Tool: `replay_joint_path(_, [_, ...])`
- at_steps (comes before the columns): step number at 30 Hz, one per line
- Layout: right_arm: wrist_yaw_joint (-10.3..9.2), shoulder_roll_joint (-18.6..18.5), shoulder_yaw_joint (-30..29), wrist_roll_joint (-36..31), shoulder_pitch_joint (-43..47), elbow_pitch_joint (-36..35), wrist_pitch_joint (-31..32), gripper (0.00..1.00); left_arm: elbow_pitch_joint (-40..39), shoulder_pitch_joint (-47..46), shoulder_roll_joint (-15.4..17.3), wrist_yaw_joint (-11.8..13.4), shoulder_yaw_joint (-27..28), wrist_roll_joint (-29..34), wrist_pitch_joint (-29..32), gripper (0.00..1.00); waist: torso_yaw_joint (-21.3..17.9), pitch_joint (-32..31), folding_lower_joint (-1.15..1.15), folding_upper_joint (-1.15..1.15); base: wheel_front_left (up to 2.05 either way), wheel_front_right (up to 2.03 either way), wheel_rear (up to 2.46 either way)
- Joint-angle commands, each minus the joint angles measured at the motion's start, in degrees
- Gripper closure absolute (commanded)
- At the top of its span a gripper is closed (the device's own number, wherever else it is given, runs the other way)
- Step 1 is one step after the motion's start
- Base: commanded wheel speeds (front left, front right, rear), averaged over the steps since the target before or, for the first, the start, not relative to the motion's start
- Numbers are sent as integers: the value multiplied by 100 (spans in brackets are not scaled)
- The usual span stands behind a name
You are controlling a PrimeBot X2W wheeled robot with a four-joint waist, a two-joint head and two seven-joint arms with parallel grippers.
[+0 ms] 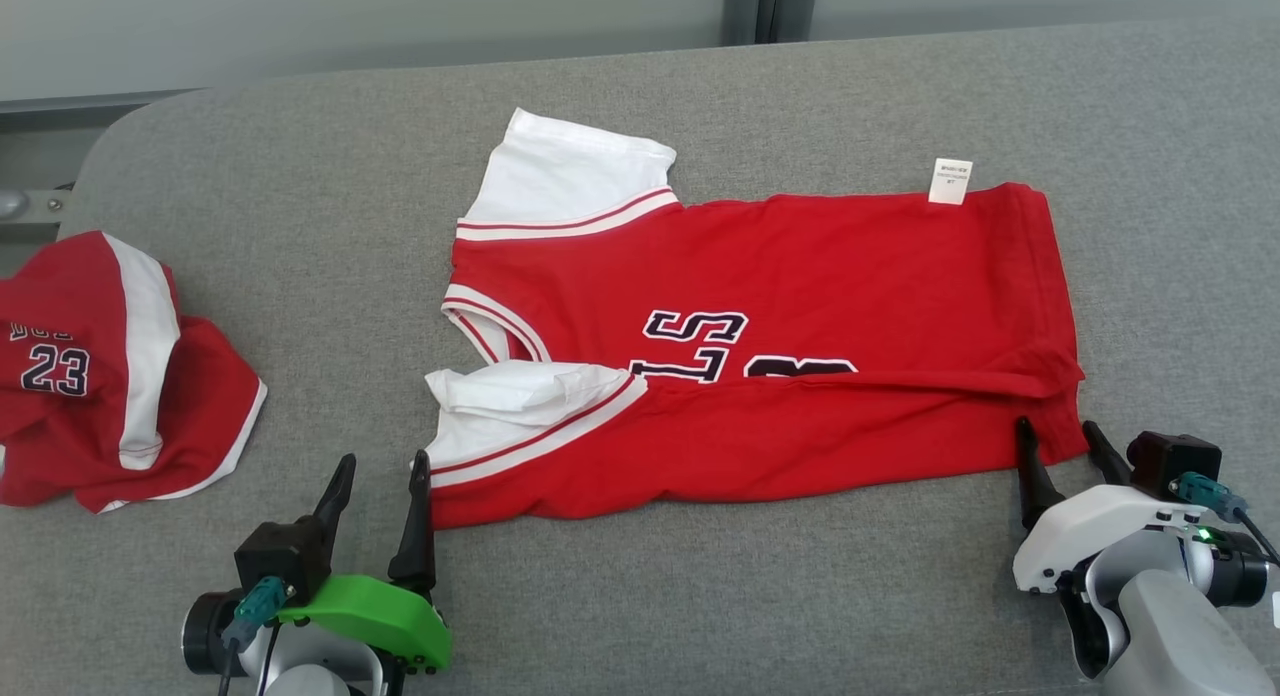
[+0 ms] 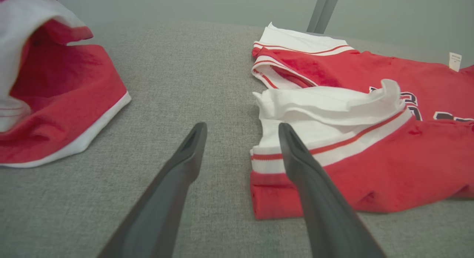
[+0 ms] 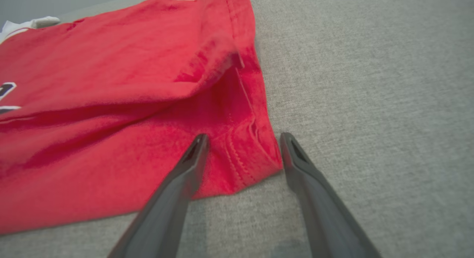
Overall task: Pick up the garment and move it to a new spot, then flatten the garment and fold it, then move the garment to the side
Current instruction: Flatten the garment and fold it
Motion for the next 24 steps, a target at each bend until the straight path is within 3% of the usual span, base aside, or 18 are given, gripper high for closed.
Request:
replay_joint_path(1, [-8,19,12,-28,17,75,9,44,24,-41,16,2,35,28,-1,0,15,13,0,0,0,0,0])
replay_joint_path(3, [-8,16,21,-19,15,113,10,94,52,-50,16,-3,31,50,-1,0,23,26,0,0,0,0,0])
replay_joint_path(4, [-8,12,33,-14,15,118,11,100,65,-53,16,-3,33,47,-1,0,24,33,0,0,0,0,0])
replay_joint_path(24, [-11,-187,150,72,210,-254,10,100,682,-84,16,-92,-302,-464,-1,0,-155,57,0,0,0,0,0])
